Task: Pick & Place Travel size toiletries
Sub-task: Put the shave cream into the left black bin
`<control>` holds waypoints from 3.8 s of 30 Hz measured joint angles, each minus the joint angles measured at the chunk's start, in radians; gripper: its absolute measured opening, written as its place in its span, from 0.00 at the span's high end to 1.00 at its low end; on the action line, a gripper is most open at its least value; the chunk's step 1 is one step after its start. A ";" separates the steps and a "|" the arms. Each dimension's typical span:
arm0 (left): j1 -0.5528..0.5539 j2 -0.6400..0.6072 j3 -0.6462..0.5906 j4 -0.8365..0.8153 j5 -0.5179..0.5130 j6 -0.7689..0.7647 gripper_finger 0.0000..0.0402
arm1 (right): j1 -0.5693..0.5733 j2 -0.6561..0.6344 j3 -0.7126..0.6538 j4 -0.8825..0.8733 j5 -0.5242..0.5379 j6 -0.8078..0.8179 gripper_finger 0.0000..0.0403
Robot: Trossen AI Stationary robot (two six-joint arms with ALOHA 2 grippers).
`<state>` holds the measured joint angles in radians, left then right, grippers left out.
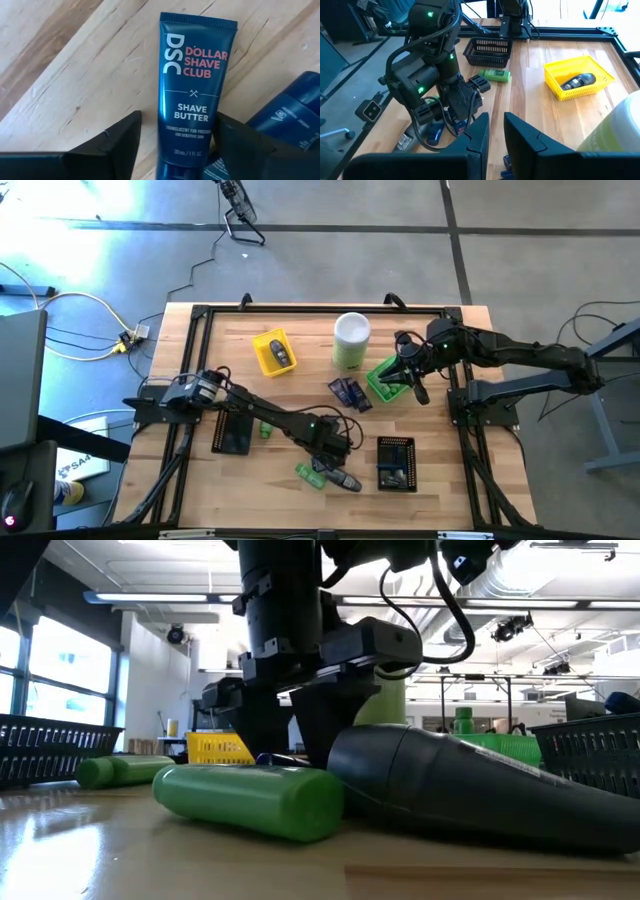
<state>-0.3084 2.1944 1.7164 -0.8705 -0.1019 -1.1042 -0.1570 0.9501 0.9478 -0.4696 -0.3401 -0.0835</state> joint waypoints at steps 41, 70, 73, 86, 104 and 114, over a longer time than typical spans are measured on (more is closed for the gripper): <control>-0.001 -0.234 -0.002 -0.449 -0.001 0.005 0.70 | 0.000 0.003 0.000 0.019 0.085 -0.003 0.88; -0.198 -0.733 -0.635 -0.311 -0.030 -0.496 0.70 | -0.047 0.002 0.000 0.116 0.104 0.009 0.88; -0.231 -0.742 -0.694 -0.291 -0.008 -0.578 0.70 | -0.058 0.002 0.000 0.116 0.105 0.011 0.88; -0.356 -0.741 -0.798 -0.219 0.004 -0.806 0.70 | -0.082 0.003 0.000 0.147 0.106 0.012 0.88; -0.353 -0.741 -0.802 -0.208 -0.067 -0.806 0.70 | -0.082 0.004 0.000 0.168 0.106 0.011 0.88; -0.353 -0.741 -0.802 -0.208 -0.067 -0.805 0.70 | -0.082 0.004 0.000 0.168 0.106 0.011 0.88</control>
<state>-0.6613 1.4536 0.9146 -1.0790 -0.1691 -1.9087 -0.2386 0.9539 0.9478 -0.3019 -0.2344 -0.0724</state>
